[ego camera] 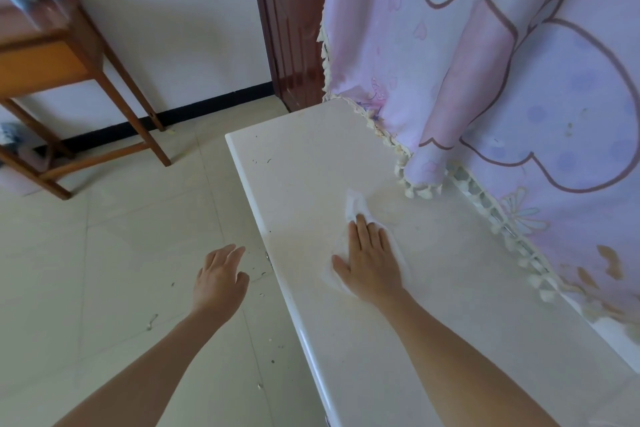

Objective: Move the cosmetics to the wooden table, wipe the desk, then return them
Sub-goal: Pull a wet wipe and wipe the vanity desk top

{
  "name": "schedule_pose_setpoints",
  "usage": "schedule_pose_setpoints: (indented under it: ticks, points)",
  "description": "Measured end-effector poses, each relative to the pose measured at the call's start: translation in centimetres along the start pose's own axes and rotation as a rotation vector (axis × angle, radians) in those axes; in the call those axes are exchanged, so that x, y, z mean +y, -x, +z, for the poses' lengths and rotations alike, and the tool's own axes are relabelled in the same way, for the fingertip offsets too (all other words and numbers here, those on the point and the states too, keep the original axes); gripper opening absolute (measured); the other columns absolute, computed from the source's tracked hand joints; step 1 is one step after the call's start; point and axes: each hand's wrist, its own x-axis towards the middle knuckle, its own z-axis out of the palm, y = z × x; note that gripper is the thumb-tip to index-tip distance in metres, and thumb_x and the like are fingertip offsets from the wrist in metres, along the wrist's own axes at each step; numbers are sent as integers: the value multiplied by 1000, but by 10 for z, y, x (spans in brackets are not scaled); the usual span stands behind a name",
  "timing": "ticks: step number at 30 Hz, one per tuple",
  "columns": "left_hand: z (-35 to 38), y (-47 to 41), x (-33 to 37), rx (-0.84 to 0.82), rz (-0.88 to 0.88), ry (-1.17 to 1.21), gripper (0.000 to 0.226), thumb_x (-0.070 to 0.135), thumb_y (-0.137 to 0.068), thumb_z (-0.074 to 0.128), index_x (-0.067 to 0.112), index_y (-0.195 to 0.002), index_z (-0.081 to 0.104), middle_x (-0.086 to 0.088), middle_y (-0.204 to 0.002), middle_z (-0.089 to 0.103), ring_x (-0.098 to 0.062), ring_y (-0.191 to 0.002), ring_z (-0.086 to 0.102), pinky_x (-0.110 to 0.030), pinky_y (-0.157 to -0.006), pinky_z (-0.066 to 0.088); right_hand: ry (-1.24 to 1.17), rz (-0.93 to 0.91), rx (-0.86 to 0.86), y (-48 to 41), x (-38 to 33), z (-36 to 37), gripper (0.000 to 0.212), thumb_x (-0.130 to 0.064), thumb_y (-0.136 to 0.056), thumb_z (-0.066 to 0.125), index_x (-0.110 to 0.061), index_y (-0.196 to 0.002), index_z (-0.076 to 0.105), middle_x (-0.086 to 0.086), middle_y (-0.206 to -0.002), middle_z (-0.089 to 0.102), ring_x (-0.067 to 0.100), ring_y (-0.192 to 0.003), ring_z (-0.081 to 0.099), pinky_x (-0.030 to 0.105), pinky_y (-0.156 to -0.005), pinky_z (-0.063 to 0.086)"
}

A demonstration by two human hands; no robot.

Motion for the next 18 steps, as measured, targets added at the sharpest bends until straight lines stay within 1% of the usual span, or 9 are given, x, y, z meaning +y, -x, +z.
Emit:
schedule_pose_setpoints:
  ticks: [4,6,8,9,10,12,14,16,18]
  points:
    - [-2,-8,1,25,-35,44,46,8,-89,45,9,-135,41,-5,-142,41,-22,-134,26,-37,-106,30,-17,-42,-66,5,-12,1,68,-48,-75,33,0,-115,60,18,-124,58,31,-105,61,43,-87,49]
    - [-2,-14,0,28,-41,45,45,8,-90,43,8,-135,40,-5,-142,40,-22,-134,26,-37,-106,29,-44,-83,-31,11,-25,-1,72,-49,-76,27,0,-122,55,18,-133,51,30,-114,56,43,-95,44]
    - [-2,-20,-1,21,-33,34,45,11,-92,40,9,-137,37,-5,-145,37,-23,-135,25,-38,-107,28,-9,-252,-93,18,-39,1,84,-51,-76,9,1,-141,24,18,-152,17,31,-136,28,40,-113,16]
    - [-1,-24,-2,12,-26,19,45,14,-93,38,10,-138,35,-4,-147,34,-22,-136,24,-38,-107,27,11,-342,-149,21,-44,1,87,-53,-74,1,-2,-144,8,14,-154,0,29,-141,11,37,-114,0]
    - [-1,-28,-2,-2,-14,-4,46,16,-95,36,12,-140,32,-3,-149,30,-22,-136,23,-38,-107,27,1,-412,-179,24,-48,0,87,-55,-73,-3,-5,-145,-1,11,-154,-9,27,-142,2,35,-113,-9]
    - [0,-39,-4,-31,27,-54,48,22,-96,34,14,-143,26,-3,-152,24,-21,-138,20,-38,-108,25,15,-472,-192,23,-50,-1,85,-57,-76,2,-7,-145,-3,8,-155,-10,24,-142,-1,33,-111,-13]
    - [-2,-53,-5,-45,72,-84,49,25,-97,33,15,-144,23,-3,-153,19,-21,-139,18,-38,-109,24,58,-408,-110,15,-49,5,81,-55,-81,16,-3,-143,18,12,-154,11,26,-139,21,37,-114,4]
    - [-5,-69,-9,-55,102,-92,50,26,-97,32,15,-144,21,-2,-154,17,-20,-139,16,-39,-110,23,18,-154,-15,2,-47,9,73,-53,-79,29,-2,-128,48,15,-139,44,30,-119,52,44,-102,35]
    - [-8,-85,-17,-70,141,-106,50,27,-97,32,16,-145,20,0,-155,14,-20,-140,14,-40,-111,21,-33,57,-12,-20,-45,5,71,-53,-74,34,-2,-118,58,15,-129,55,31,-107,60,45,-92,46]
